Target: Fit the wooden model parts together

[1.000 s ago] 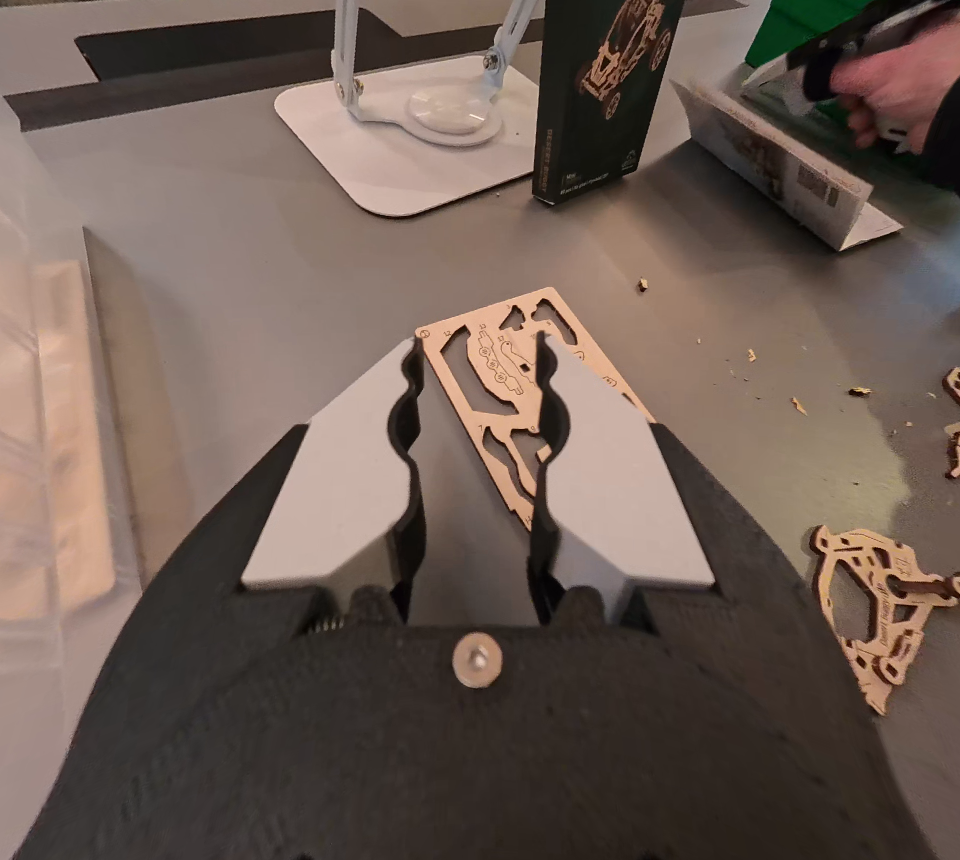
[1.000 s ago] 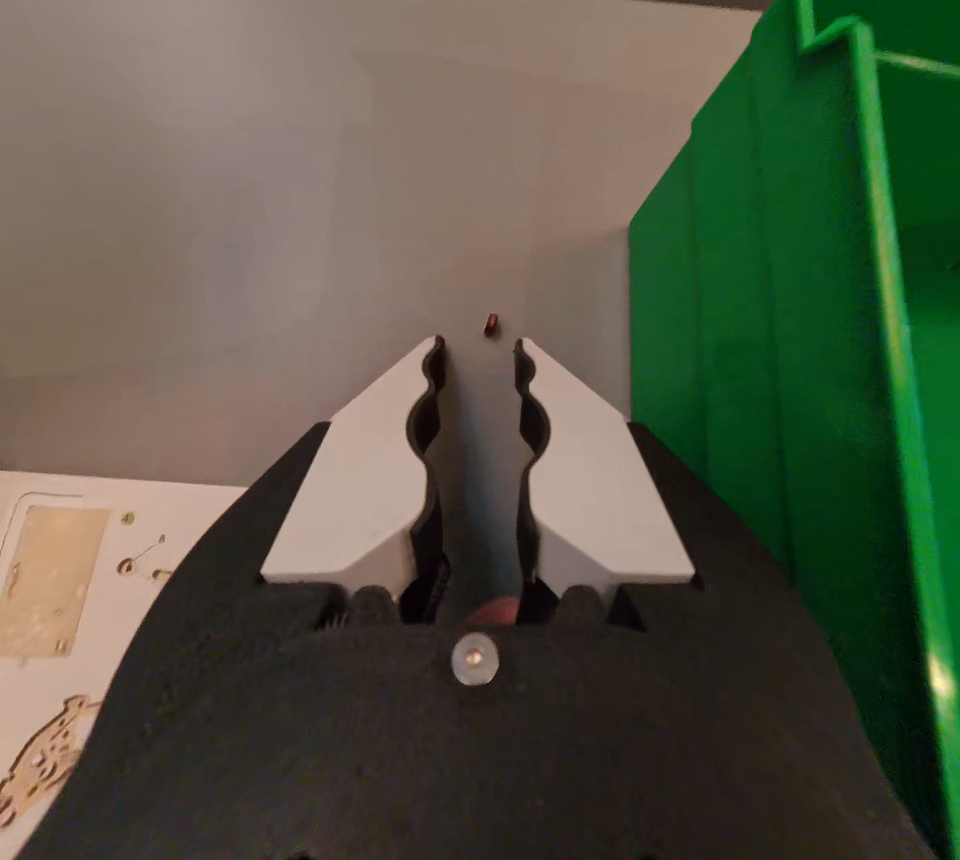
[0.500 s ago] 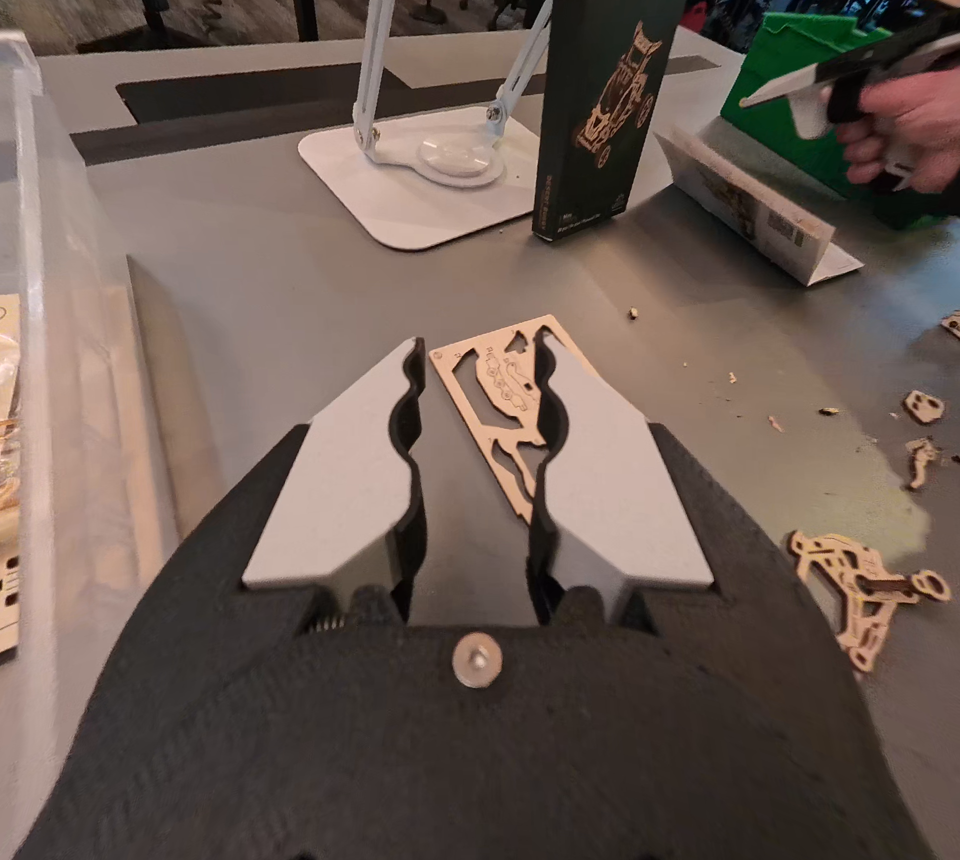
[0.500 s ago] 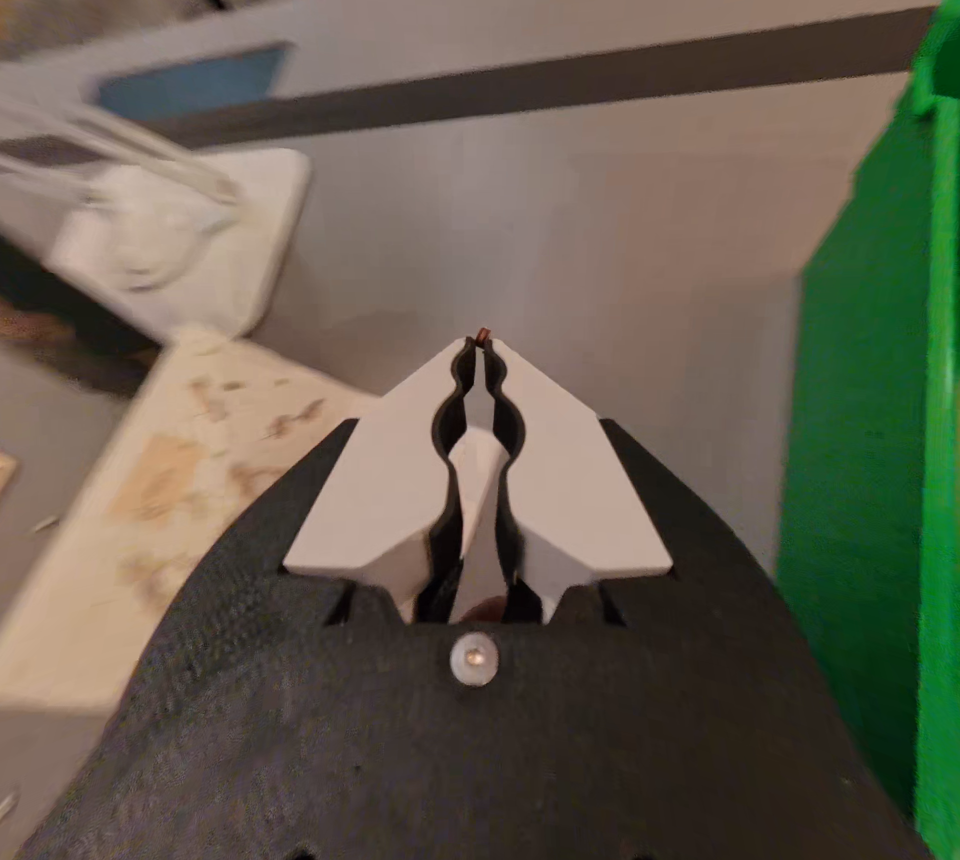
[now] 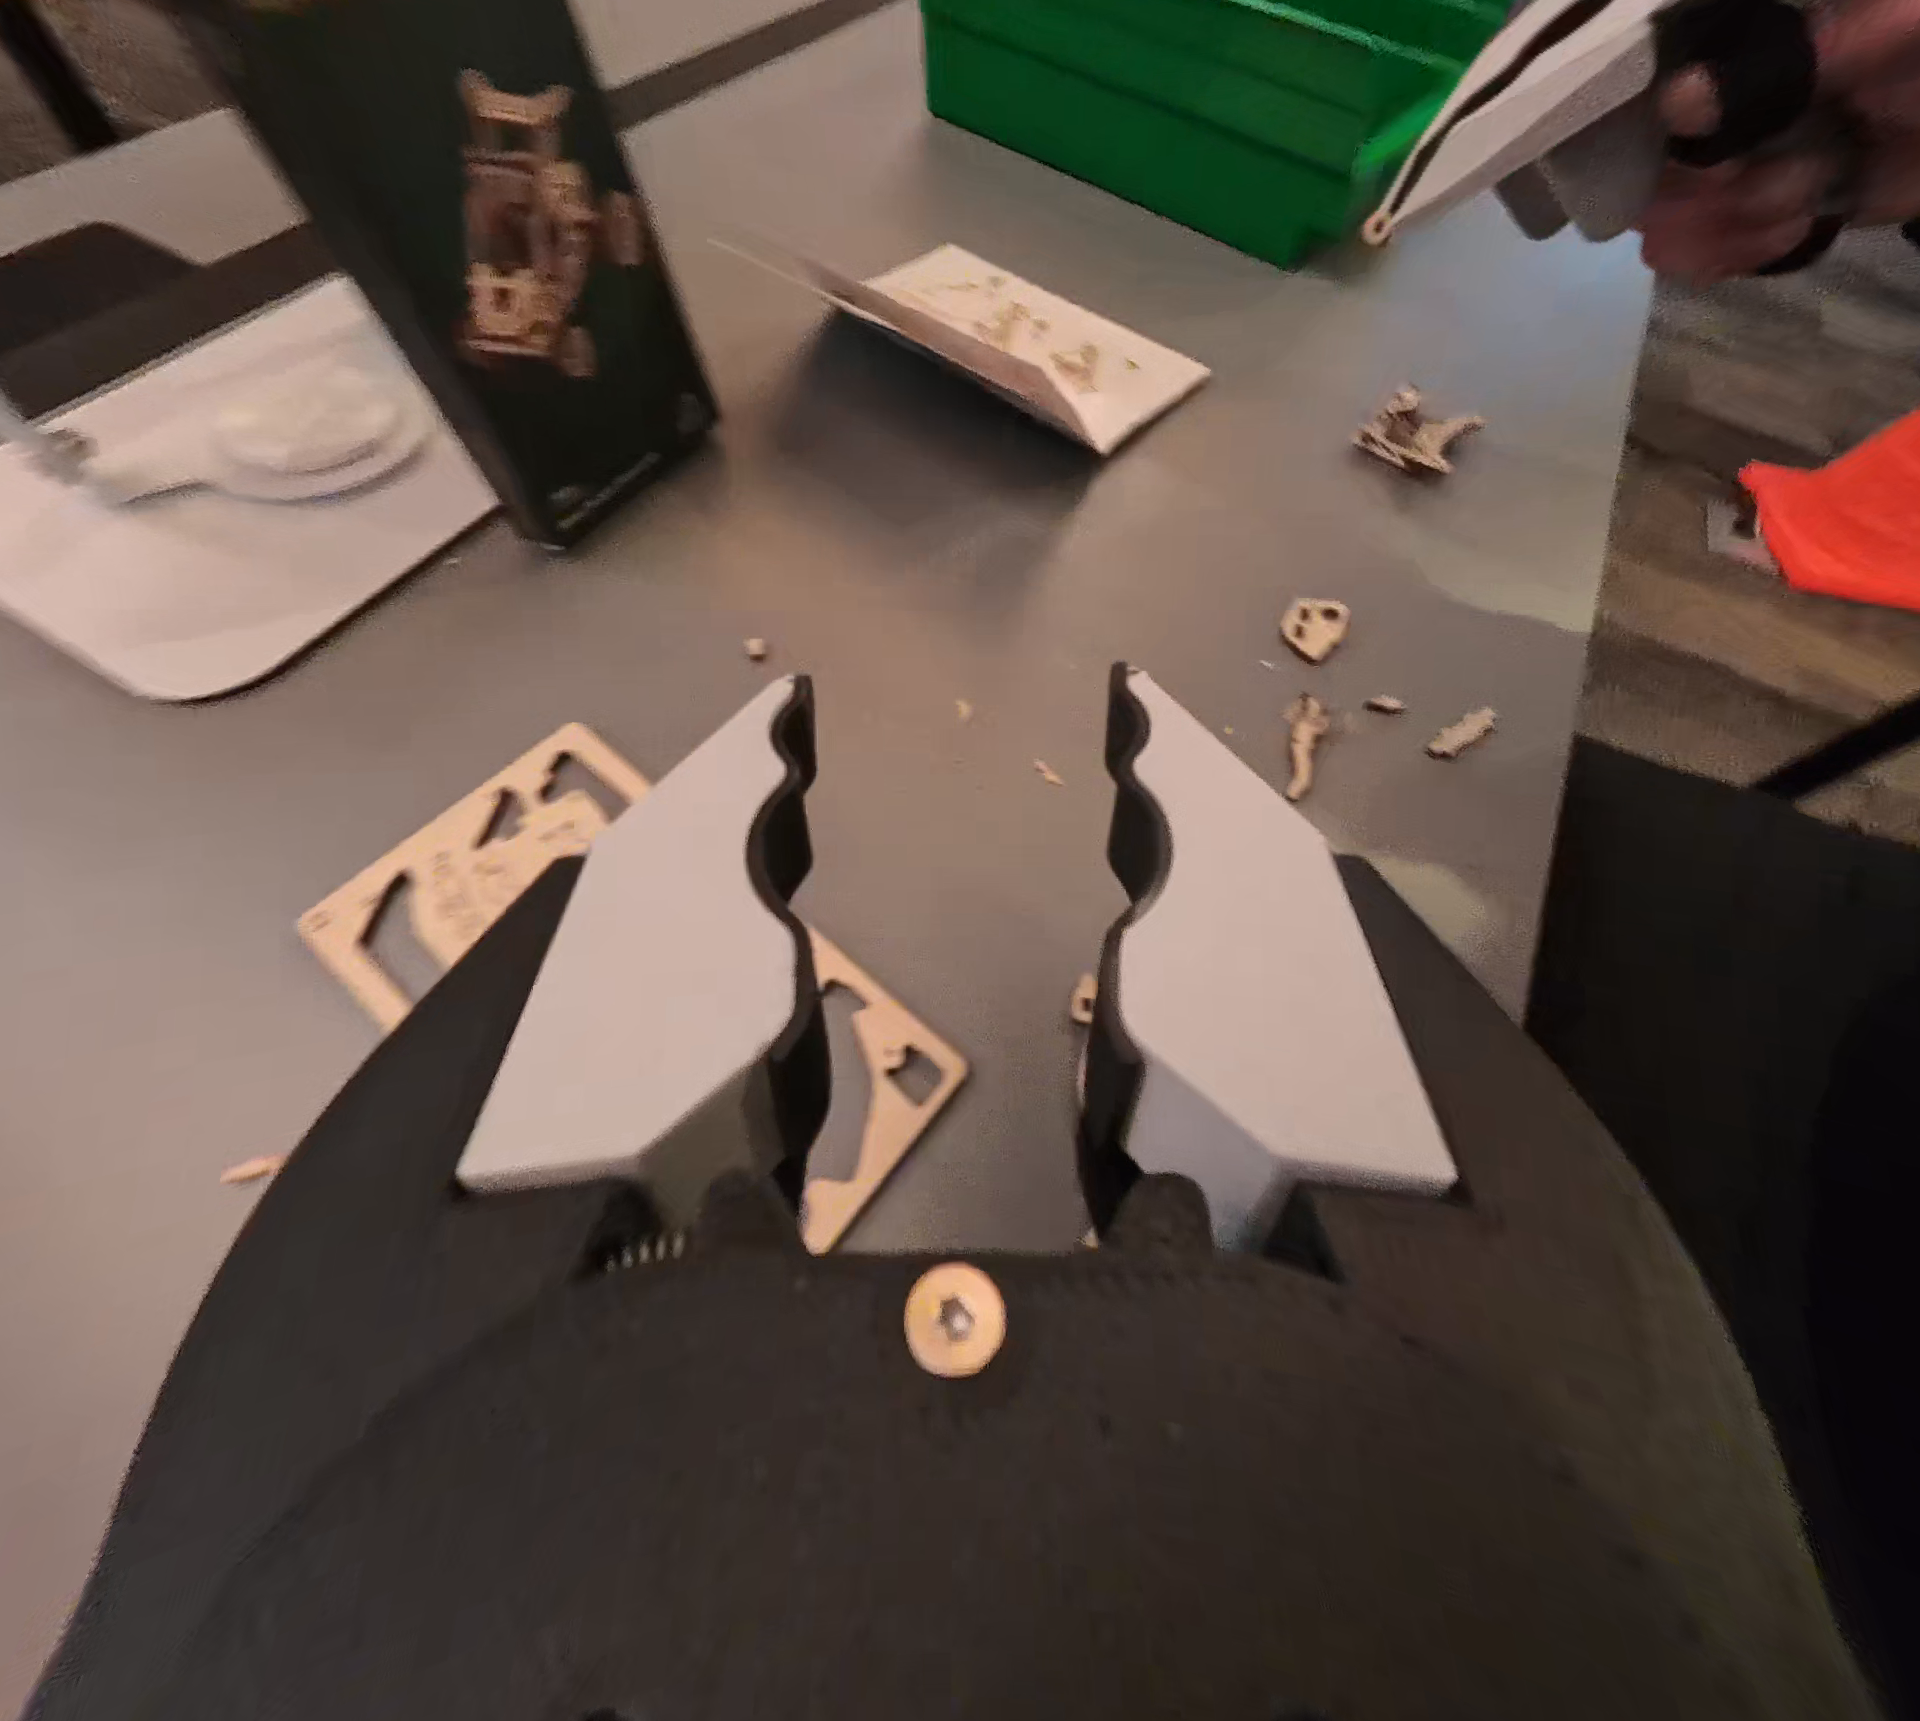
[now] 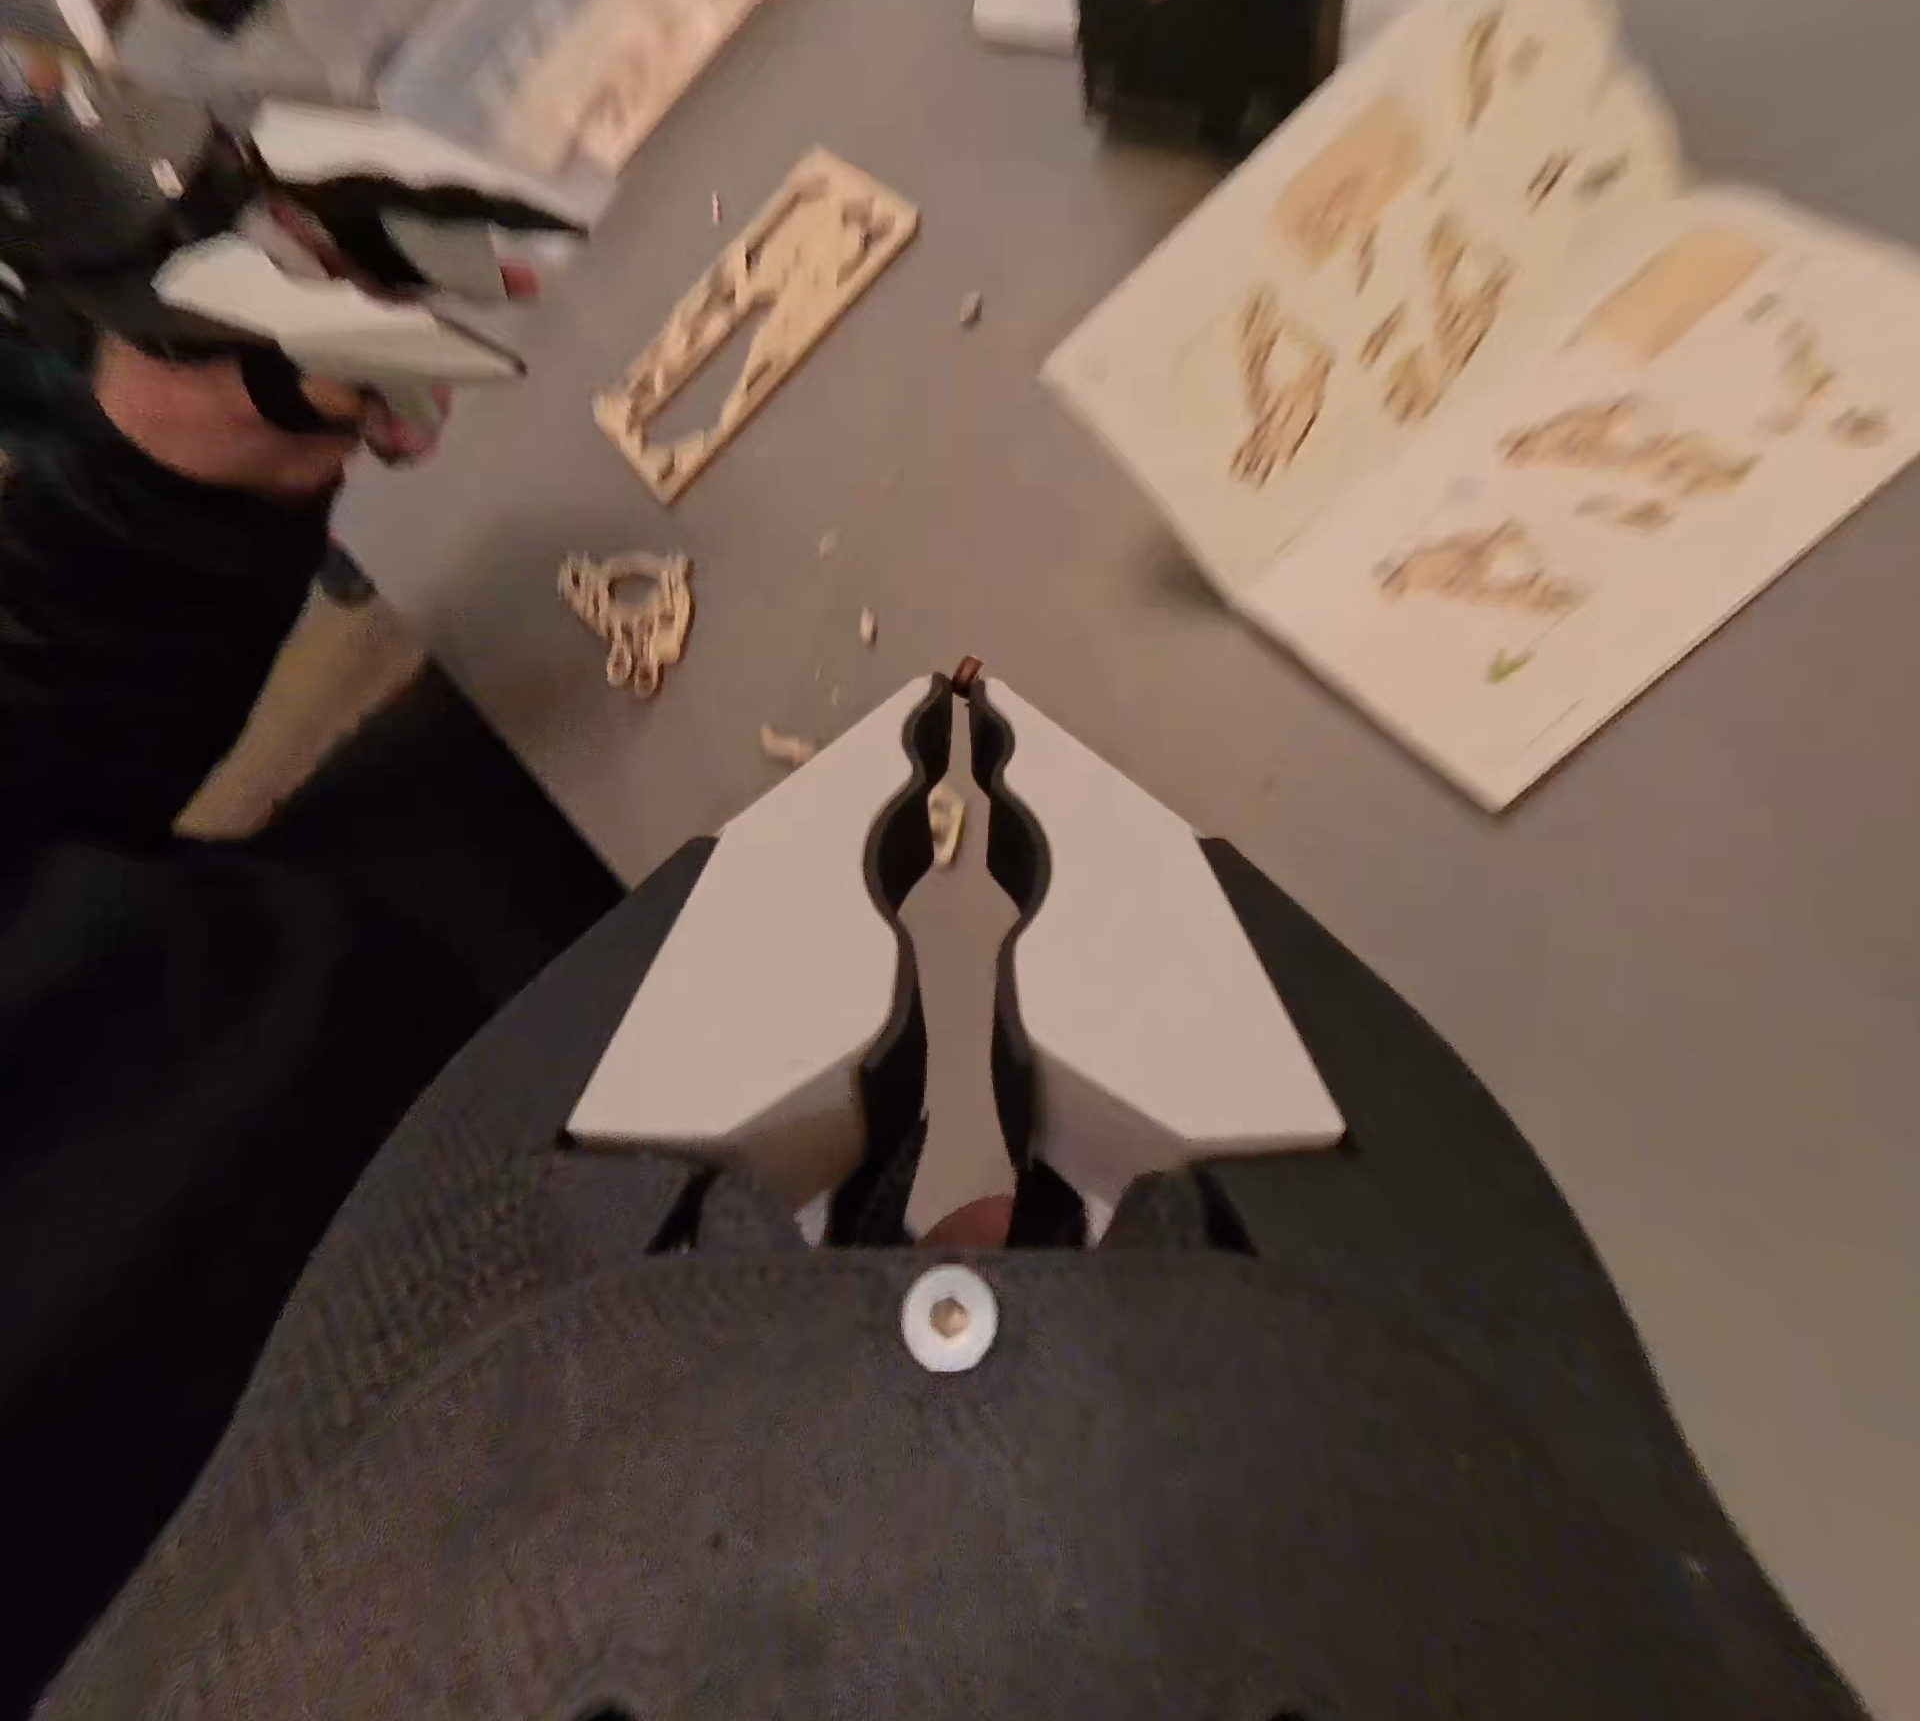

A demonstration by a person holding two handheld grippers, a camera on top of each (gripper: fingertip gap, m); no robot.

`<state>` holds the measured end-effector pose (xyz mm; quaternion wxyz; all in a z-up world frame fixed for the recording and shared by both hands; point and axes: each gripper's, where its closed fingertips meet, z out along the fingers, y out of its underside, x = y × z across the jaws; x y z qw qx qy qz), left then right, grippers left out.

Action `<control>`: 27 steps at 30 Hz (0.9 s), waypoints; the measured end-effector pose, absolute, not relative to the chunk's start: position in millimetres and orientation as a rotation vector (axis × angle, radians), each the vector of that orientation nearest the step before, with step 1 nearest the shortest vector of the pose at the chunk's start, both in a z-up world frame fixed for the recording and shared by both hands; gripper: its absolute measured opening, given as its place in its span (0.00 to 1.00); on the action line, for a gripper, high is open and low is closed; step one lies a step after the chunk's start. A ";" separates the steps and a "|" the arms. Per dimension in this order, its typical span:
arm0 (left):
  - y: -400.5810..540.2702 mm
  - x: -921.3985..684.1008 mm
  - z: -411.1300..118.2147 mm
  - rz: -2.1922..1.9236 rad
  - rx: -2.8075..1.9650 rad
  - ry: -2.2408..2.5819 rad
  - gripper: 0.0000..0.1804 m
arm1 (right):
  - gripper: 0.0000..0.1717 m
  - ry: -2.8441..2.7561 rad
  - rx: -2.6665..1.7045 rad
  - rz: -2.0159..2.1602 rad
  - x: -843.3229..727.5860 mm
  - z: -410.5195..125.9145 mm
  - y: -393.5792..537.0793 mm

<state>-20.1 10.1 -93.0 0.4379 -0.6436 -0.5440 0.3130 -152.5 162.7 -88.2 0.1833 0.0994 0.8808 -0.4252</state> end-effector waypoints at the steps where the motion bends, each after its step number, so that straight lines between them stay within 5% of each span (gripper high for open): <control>1: 23.9 -20.3 -96.8 0.766 -1.648 -1.324 0.29 | 0.00 2.515 0.257 -1.137 -139.7 -100.7 170.6; 6: 82.4 -24.2 -118.4 0.682 -1.805 -1.247 0.26 | 0.00 2.509 0.203 -1.006 -91.5 -142.9 189.6; 27: 140.0 -43.2 -196.9 0.581 -2.109 -1.400 0.13 | 0.00 2.370 0.111 -1.139 -65.9 -155.7 169.8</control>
